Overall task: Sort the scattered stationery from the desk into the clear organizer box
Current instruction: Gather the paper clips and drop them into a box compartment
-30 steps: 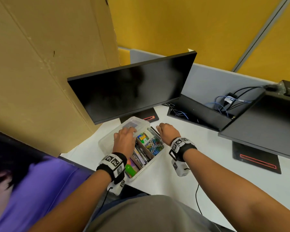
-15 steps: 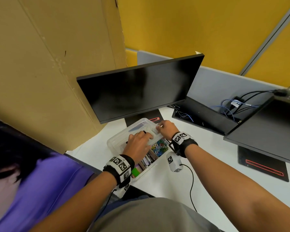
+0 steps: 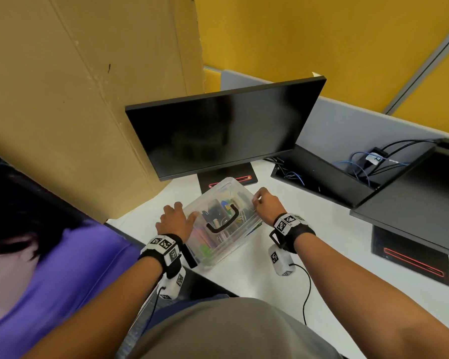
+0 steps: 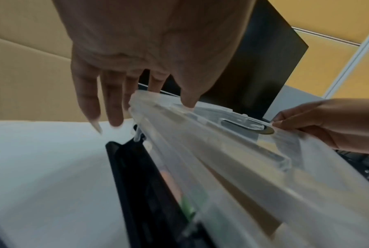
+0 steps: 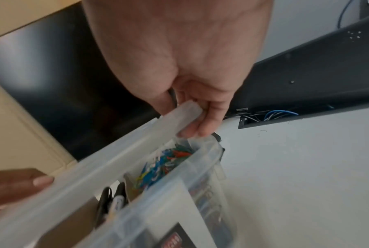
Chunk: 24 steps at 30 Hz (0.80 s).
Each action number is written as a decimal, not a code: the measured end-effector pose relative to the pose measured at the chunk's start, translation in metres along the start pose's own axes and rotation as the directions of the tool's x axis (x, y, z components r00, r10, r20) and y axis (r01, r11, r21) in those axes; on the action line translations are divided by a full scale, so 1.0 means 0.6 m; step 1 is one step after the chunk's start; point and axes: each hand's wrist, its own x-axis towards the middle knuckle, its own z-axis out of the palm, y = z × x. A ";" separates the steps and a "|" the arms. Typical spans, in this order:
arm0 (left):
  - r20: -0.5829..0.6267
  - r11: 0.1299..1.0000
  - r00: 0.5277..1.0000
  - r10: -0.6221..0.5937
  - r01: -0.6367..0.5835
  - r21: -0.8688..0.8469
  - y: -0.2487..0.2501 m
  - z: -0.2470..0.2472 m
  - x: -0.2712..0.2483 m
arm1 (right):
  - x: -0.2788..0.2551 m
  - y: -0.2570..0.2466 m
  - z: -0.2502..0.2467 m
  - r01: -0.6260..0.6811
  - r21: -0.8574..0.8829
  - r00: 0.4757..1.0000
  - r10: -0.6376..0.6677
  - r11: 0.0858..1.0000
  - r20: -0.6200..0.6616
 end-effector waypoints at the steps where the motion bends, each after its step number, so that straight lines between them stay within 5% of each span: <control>1: 0.031 0.999 0.999 -0.027 0.028 -0.041 0.000 0.004 0.000 | -0.004 0.001 0.002 0.015 -0.047 0.999 -0.017 0.999 -0.028; 6: 0.100 0.998 0.995 -0.006 0.011 -0.054 -0.002 0.016 0.008 | -0.013 0.014 0.014 0.034 -0.276 0.998 -0.045 0.961 -0.032; 11: 0.088 0.995 0.994 0.071 -0.077 0.069 -0.006 0.017 0.023 | -0.011 0.021 0.021 -0.045 -0.219 0.999 0.050 0.975 0.021; 17: 0.051 0.981 0.985 0.167 -0.171 0.093 -0.004 0.015 0.046 | -0.008 0.028 0.026 -0.020 -0.206 1.000 0.021 0.978 0.002; 24: -0.008 0.963 0.976 0.219 -0.217 -0.158 0.038 0.008 0.100 | 0.004 0.051 -0.008 -0.099 -0.261 0.965 0.156 0.960 0.210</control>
